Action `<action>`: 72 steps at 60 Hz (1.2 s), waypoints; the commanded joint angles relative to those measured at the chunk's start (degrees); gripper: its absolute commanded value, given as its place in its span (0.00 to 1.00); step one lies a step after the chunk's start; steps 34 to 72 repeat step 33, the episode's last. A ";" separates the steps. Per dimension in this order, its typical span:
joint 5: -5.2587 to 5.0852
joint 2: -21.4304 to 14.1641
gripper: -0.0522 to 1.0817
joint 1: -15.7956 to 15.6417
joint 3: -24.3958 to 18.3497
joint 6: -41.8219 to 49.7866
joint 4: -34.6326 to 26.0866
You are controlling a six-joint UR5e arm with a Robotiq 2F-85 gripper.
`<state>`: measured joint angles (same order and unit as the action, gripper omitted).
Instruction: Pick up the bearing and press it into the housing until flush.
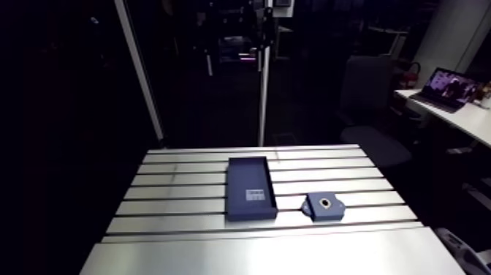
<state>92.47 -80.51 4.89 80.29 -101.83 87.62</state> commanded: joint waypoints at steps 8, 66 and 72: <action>-0.31 0.14 0.05 -0.21 -0.01 0.01 -0.04; -0.23 1.10 0.05 -0.23 -0.02 0.89 -0.04; -0.23 1.10 0.05 -0.23 -0.02 0.89 -0.04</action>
